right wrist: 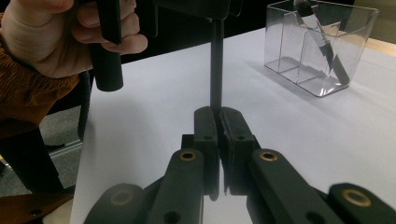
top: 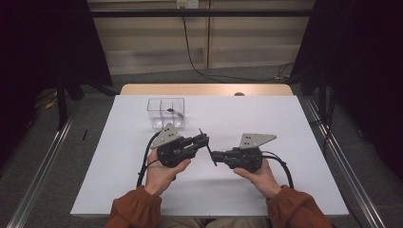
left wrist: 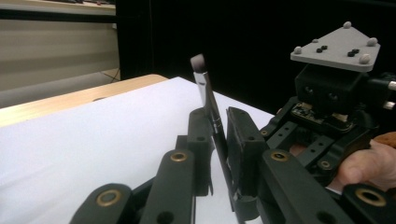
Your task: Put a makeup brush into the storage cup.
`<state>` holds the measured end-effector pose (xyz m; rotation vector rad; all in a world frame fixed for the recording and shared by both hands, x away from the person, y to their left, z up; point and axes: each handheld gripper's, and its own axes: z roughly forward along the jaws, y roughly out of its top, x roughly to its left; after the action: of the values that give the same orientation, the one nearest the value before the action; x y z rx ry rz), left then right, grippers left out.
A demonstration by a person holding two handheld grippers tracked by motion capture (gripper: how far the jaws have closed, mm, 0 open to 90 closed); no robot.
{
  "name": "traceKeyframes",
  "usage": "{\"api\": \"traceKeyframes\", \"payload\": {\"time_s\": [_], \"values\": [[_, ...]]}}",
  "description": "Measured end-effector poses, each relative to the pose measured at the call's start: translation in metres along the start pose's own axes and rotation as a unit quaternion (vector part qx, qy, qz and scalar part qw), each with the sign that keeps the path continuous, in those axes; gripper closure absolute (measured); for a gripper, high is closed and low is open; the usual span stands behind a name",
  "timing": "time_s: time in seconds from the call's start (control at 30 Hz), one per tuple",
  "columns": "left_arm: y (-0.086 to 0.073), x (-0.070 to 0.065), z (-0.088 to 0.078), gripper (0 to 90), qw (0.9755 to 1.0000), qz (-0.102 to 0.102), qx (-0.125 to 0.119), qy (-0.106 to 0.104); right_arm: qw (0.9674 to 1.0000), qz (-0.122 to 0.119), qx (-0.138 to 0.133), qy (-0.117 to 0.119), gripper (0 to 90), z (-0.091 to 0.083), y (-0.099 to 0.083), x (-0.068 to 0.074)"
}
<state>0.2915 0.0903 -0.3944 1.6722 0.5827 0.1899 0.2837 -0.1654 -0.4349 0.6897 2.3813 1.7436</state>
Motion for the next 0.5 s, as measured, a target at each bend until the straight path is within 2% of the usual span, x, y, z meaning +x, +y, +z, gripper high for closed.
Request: {"api": "traceKeyframes", "payload": {"time_s": [0.33, 0.5], "values": [[0.0022, -0.0032, 0.0027, 84.8, 0.9999, -0.009, 0.005, -0.013, 1.0000, -0.005, 0.004, -0.002, 86.1, 0.0016, -0.0003, 0.0010], [0.0031, -0.0072, 0.0050, 85.9, 0.9999, 0.000, 0.009, -0.013, 1.0000, -0.009, 0.004, -0.001, 85.8, 0.0032, -0.0007, 0.0011]]}}
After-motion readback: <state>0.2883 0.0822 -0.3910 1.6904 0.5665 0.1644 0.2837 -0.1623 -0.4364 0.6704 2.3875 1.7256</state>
